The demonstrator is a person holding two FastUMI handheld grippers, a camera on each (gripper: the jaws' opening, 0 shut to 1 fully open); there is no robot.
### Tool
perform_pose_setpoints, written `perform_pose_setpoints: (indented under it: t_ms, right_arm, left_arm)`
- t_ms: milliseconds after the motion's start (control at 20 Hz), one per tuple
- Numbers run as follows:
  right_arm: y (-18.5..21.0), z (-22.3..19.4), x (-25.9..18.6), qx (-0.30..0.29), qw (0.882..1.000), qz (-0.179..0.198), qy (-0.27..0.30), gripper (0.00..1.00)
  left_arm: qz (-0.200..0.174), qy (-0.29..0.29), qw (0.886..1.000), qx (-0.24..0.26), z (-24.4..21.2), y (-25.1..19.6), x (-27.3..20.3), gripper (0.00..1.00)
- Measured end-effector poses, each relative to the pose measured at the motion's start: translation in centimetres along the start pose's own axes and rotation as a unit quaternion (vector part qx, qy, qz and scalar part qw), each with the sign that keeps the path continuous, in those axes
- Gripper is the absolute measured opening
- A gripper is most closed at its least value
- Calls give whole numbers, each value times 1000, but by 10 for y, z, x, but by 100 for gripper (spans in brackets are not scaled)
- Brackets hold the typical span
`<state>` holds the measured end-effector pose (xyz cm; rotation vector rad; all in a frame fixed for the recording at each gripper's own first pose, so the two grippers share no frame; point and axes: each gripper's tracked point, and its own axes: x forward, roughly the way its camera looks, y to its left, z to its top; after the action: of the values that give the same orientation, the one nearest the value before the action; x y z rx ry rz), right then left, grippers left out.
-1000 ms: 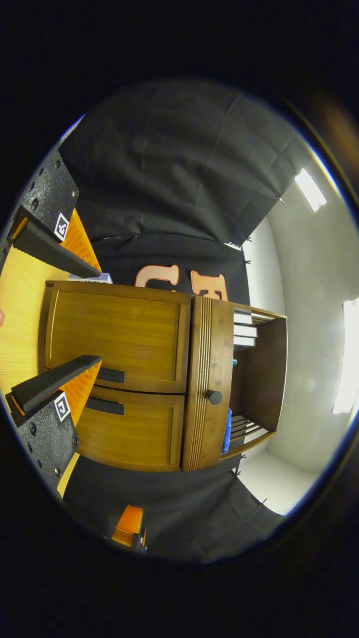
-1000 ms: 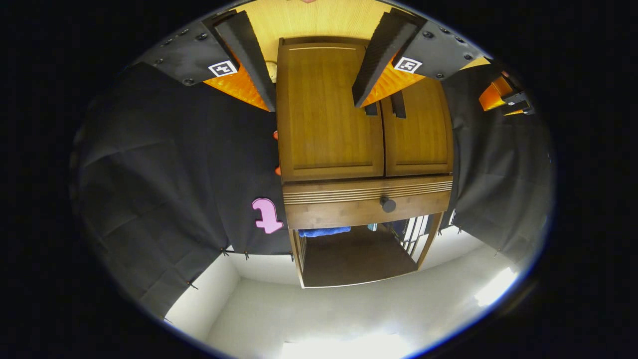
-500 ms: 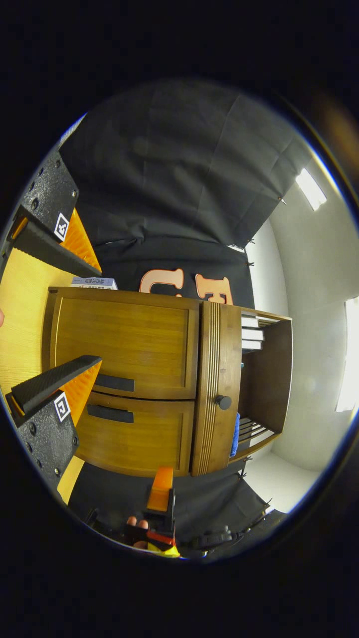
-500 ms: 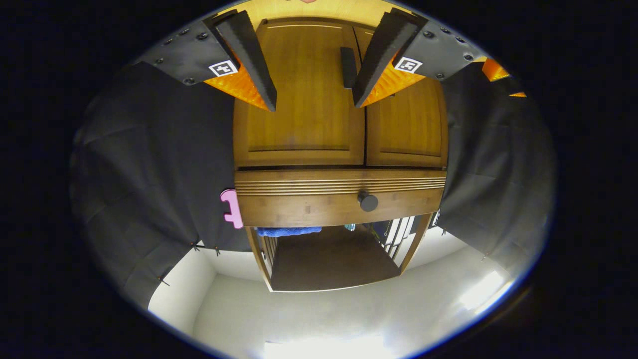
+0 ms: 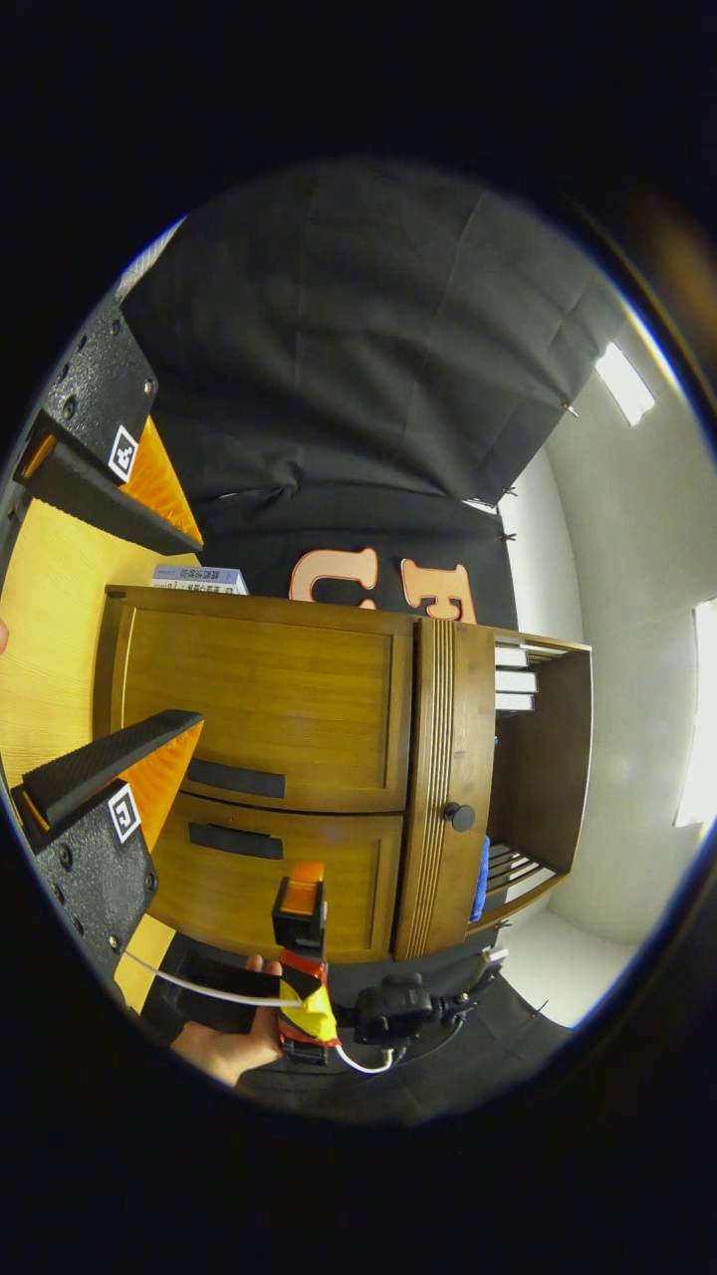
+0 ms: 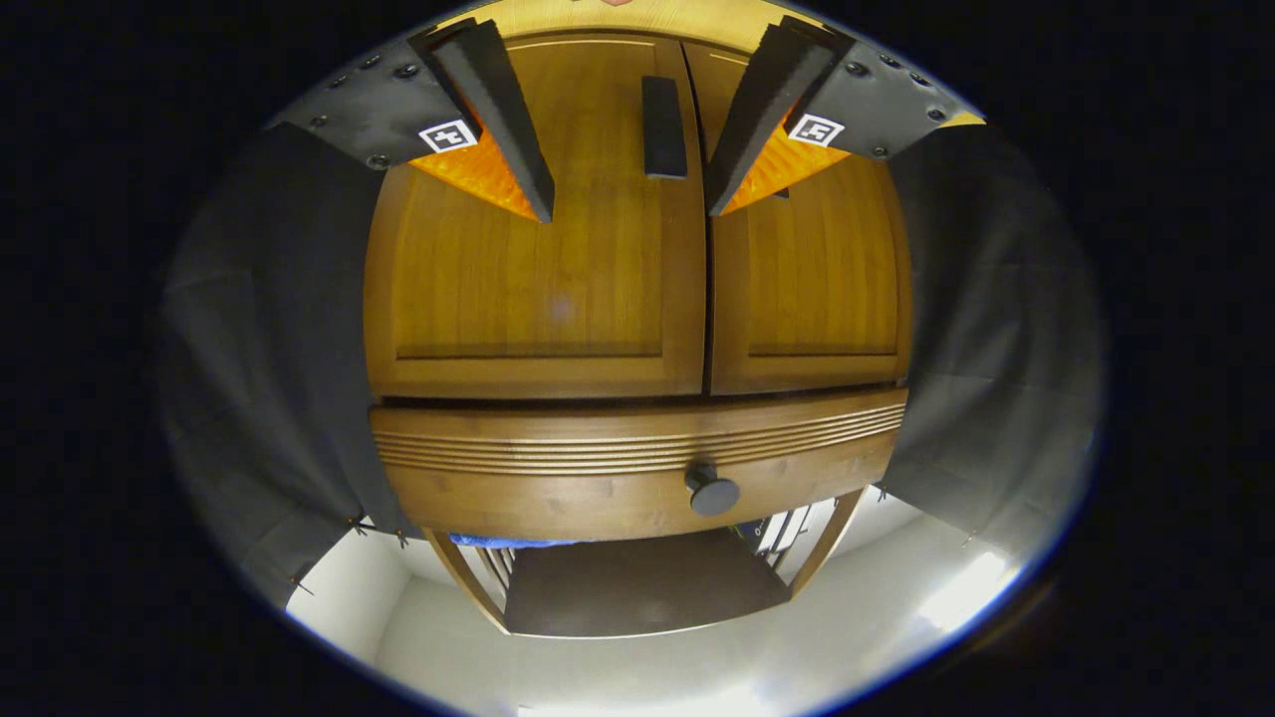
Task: Open the right door of the double-door shoe cabinet with the right hand, and open the left door with the left hand.
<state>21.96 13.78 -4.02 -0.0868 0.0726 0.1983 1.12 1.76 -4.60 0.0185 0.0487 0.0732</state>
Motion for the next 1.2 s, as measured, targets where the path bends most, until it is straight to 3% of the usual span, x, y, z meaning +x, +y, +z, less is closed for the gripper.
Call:
perform_pose_setpoints:
  t_ms: [100,200,300,450,600,650,800,900,950,1000,1200]
  right_arm:
    - [4,-19,9,-11,1000,-1,14,94]
    - [9,-45,23,-20,999,1,37,100]
    - [7,-62,35,-17,998,-11,57,98]
    - [5,-75,47,4,997,-18,79,94]
    - [1,-78,51,1,996,-36,81,90]
    - [3,-76,54,-7,996,-35,76,89]
    - [12,-79,58,-22,997,-20,77,74]
    - [15,-77,51,-11,997,-14,73,58]
    - [15,-80,59,2,997,-13,72,51]
    - [15,-78,59,19,997,-11,70,35]
    - [12,-81,57,16,997,-21,79,30]
  left_arm:
    - [1,-1,1000,-1,0,0,0,98]
    - [0,-3,1000,-2,2,0,-1,98]
    - [-2,-9,1000,0,7,-1,-1,98]
    - [-6,-21,1000,9,15,-1,-2,98]
    - [-7,-31,999,15,21,-1,-3,92]
    - [-7,-32,999,14,20,-2,-4,95]
    - [-9,-31,999,10,20,-3,-5,94]
    - [-9,-32,999,13,18,0,-11,92]
    - [-8,-33,999,14,19,0,-13,95]
    - [-8,-34,999,14,19,-1,-14,95]
    - [-9,-32,999,8,20,-1,-17,92]
